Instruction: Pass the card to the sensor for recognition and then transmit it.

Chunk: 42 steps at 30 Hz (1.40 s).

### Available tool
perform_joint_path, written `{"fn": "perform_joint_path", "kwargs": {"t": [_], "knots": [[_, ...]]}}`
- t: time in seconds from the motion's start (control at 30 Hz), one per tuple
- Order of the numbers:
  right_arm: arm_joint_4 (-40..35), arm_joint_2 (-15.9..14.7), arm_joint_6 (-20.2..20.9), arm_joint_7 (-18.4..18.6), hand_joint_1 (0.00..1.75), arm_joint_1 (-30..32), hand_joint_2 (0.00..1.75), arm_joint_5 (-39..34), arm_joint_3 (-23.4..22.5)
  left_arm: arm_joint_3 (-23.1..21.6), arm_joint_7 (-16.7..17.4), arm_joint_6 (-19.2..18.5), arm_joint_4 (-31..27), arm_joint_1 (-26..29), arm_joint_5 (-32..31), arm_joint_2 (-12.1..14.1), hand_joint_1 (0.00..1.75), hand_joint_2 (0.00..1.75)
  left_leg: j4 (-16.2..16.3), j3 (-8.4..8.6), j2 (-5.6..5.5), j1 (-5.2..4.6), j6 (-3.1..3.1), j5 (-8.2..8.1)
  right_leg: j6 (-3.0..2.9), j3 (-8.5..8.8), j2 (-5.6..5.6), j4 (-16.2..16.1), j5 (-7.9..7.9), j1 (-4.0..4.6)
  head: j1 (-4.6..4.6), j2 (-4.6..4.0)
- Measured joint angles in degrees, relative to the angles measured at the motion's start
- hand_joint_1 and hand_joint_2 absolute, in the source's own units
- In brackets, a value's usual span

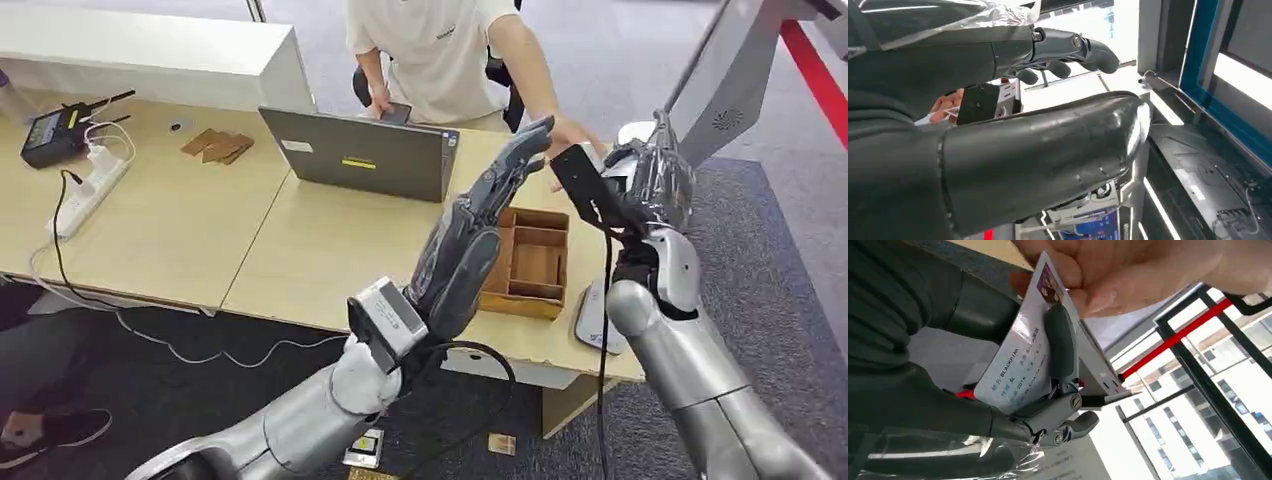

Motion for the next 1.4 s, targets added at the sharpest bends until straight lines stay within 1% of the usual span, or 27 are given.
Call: {"fn": "perform_joint_path", "kwargs": {"t": [0.17,0.2,0.23,0.27,0.3,0.33,0.53,0.8,0.9,0.97,1.07,1.17,1.23,1.3,1.4], "knots": [[6.18,1.16,0.85,0.02,1.75,-2.60,1.75,0.07,0.72,-0.24,-0.02,-0.02,0.74,-0.30,0.39,-0.46,0.00,0.00,0.00,-0.01,0.00,0.00,0.00,0.00,0.00,-0.01,-0.01,0.00,-0.01,0.00,0.02,0.00],[7.29,1.46,0.85,0.02,1.68,-2.95,1.75,0.13,0.96,-0.30,-0.02,-0.02,0.87,-0.36,0.46,-0.48,0.00,0.00,0.00,-0.01,0.00,0.00,0.00,0.00,0.00,-0.01,-0.01,0.00,-0.01,0.00,0.02,0.00],[8.17,1.73,0.85,0.02,1.57,-3.24,1.75,0.20,1.14,-0.33,-0.02,-0.02,1.01,-0.42,0.48,-0.57,0.00,0.00,0.00,-0.01,0.00,0.00,0.00,0.00,0.00,-0.01,-0.01,0.00,-0.01,0.00,0.00,0.00],[8.98,1.97,0.85,0.02,0.99,-3.50,1.75,0.20,1.27,-0.37,-0.02,-0.02,1.16,-0.48,0.48,-0.63,0.00,0.00,0.00,-0.02,0.00,0.00,0.00,0.00,0.01,-0.01,-0.02,0.00,-0.01,0.00,0.02,0.00],[9.87,2.29,0.85,0.02,0.14,-3.75,1.75,0.22,1.55,-0.44,-0.02,-0.02,1.27,-0.53,0.48,-0.63,0.00,0.00,0.00,-0.02,-0.01,0.00,0.00,0.00,0.01,-0.02,-0.02,0.00,-0.01,0.00,0.00,0.00],[10.72,2.51,0.83,0.02,0.00,-3.99,1.75,0.31,1.86,-0.48,0.00,-0.02,1.42,-0.59,0.48,-0.63,0.00,0.00,0.00,-0.02,0.00,0.00,0.00,0.00,0.01,-0.02,-0.02,0.00,-0.02,0.00,0.00,0.00],[13.04,3.41,0.41,0.48,0.00,-4.33,1.75,1.14,3.06,-0.72,0.04,-0.02,1.75,-0.61,0.44,-0.70,0.00,0.00,0.00,-0.02,0.01,0.00,0.02,-0.04,0.01,-0.02,-0.01,0.00,-0.02,0.00,0.00,0.00],[14.66,3.85,-0.64,0.55,0.00,-4.50,1.75,-0.18,4.22,-0.96,0.37,-0.02,2.03,-0.61,0.24,-0.70,0.00,0.00,0.00,0.00,0.01,0.00,0.01,-0.01,0.01,-0.01,-0.01,0.00,-0.01,0.00,0.02,0.00],[14.83,3.85,-1.97,-0.13,0.00,-4.59,1.75,-1.86,4.55,-1.09,0.83,0.07,2.08,-0.60,-0.20,-0.70,0.00,0.00,0.00,0.00,0.01,0.00,0.00,0.00,0.01,-0.01,-0.01,0.00,-0.01,0.00,0.02,0.00],[14.18,3.82,-2.95,-0.68,0.00,-4.46,1.75,-4.41,4.76,-1.14,1.62,0.48,2.08,-0.54,-0.98,-0.68,0.00,0.00,0.00,0.00,0.01,0.00,0.00,0.00,0.01,-0.02,-0.01,0.00,-0.01,0.00,0.02,0.00],[10.26,3.28,-3.65,-0.27,0.00,-3.01,1.75,-6.65,5.01,-1.09,3.16,1.75,2.03,-0.37,-2.36,-0.35,0.00,0.00,0.00,0.04,0.02,0.00,0.00,-0.01,0.01,-0.01,0.00,0.00,-0.01,0.00,0.02,0.00],[2.65,1.74,-3.63,3.02,0.00,1.00,1.75,-7.10,5.16,-0.68,4.99,2.97,1.38,0.27,-3.81,0.33,0.00,0.00,0.00,0.03,0.01,0.01,0.00,-0.01,0.01,-0.01,-0.02,0.00,-0.02,0.01,0.00,0.00],[-1.94,0.60,-3.63,4.28,0.00,3.60,1.75,-7.25,5.12,-0.42,5.79,3.26,0.88,0.39,-4.39,0.85,0.00,0.00,0.00,0.02,0.01,0.01,0.01,-0.03,0.01,-0.02,-0.01,0.00,-0.02,0.00,0.02,0.00],[-6.62,-0.73,-3.39,4.63,0.00,6.37,1.75,-7.74,4.89,-0.02,6.84,3.45,0.28,0.54,-5.23,1.33,0.00,0.00,0.00,0.03,0.00,0.01,0.01,-0.03,0.01,-0.01,-0.01,0.00,-0.02,0.00,0.02,0.00],[-12.57,-2.29,-2.84,3.91,0.00,10.29,1.75,-9.13,4.68,0.37,7.86,4.09,-0.55,0.72,-6.08,2.03,0.00,0.00,0.00,0.03,0.00,0.00,0.01,-0.03,0.01,-0.01,-0.01,-0.01,-0.02,0.00,0.02,0.00]]}}
